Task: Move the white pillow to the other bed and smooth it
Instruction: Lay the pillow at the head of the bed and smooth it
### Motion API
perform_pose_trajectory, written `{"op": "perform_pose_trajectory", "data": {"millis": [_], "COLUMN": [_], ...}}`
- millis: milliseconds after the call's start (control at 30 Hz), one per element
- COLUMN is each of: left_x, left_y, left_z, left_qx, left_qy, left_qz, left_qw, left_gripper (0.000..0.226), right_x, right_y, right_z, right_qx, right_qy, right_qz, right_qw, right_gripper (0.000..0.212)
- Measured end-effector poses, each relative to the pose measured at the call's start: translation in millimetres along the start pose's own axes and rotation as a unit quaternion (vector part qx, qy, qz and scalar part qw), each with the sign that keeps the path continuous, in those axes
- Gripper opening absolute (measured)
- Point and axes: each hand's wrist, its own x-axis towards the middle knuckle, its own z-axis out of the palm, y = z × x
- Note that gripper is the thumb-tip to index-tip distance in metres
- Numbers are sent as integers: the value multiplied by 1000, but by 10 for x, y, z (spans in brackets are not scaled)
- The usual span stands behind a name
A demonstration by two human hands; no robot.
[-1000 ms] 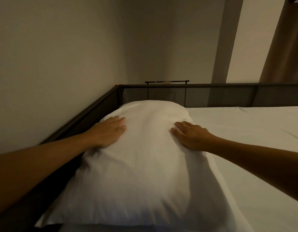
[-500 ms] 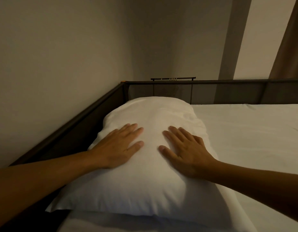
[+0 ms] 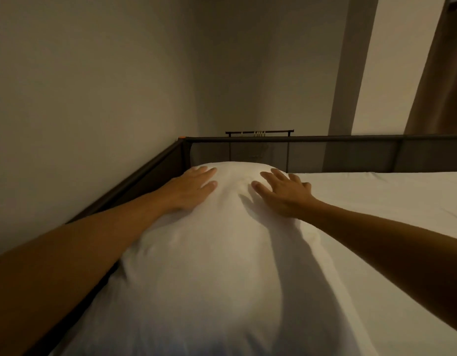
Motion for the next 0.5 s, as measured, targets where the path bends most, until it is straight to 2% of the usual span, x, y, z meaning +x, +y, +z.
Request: {"op": "perform_pose_trajectory", "data": {"millis": [200, 400, 500], "left_x": [528, 609, 543], "left_y": [197, -71, -277], "left_z": [149, 384, 349], "left_qx": [-23, -71, -73], "left_qy": [-1, -27, -35], "left_qz": [18, -3, -44], "left_qw": [1000, 997, 996], "left_gripper": [57, 56, 57], "right_x": [527, 624, 600], "right_y": [-210, -95, 130], "right_z": [203, 365, 356], "right_qx": [32, 38, 42], "right_qy": [-37, -61, -97], "right_qz": [27, 43, 95], "right_qw": [998, 996, 990], "right_gripper": [67, 64, 82]}}
